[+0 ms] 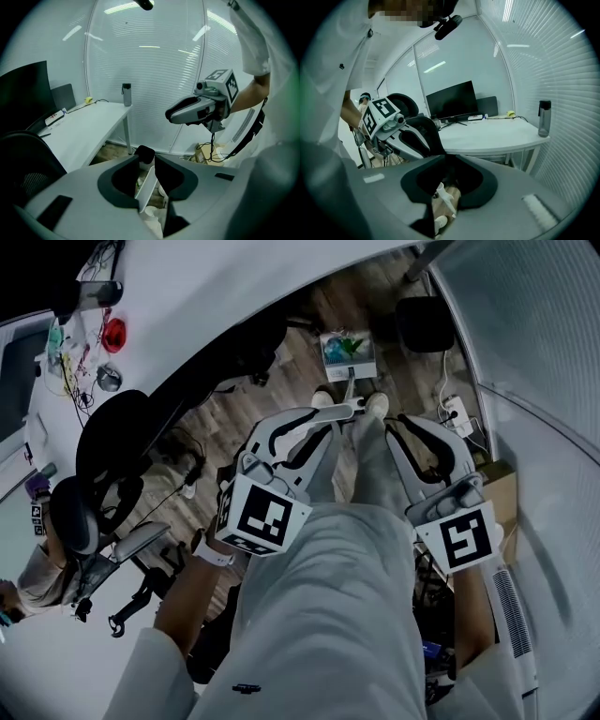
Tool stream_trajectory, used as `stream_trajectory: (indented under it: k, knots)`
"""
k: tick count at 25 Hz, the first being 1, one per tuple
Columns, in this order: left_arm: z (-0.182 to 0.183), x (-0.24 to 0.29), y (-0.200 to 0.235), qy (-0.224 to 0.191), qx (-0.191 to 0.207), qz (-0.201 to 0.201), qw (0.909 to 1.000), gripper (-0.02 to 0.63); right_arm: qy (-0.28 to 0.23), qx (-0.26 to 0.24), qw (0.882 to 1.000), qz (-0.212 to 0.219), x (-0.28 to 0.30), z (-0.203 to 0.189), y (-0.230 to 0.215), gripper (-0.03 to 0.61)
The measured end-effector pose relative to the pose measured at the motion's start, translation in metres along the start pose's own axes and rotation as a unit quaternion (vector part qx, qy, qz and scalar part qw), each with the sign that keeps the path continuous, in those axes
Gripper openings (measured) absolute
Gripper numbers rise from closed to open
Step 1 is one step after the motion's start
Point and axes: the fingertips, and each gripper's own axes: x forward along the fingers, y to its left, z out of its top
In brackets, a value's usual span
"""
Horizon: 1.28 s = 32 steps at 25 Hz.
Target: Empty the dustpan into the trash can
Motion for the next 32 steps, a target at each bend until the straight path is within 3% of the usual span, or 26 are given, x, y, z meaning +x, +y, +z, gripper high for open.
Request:
stream_trajectory:
  k: [10,15,27,32]
  knots:
    - [-0.042,0.037,-0.009,0.074,0.053,-0.063,0.9939,0.165,0.048,-0.009,0.998,0.045,0.028,-0.049,-0.001,0.159]
    - [-0.056,0.052,-0.01,0.095,0.078,-0.08,0.9892,0.179,0.078,-0.043,0.992,0.089,0.04,-0.073,0.005,0.189]
    - [-0.078,0.077,-0.013,0.113,0.128,-0.102,0.98,0.195,0.137,-0.126,0.975,0.121,0.06,-0.122,0.0,0.289]
    - [-0.085,0.084,-0.015,0.123,0.137,-0.106,0.9772,0.195,0.146,-0.129,0.973,0.127,0.065,-0.137,-0.004,0.31]
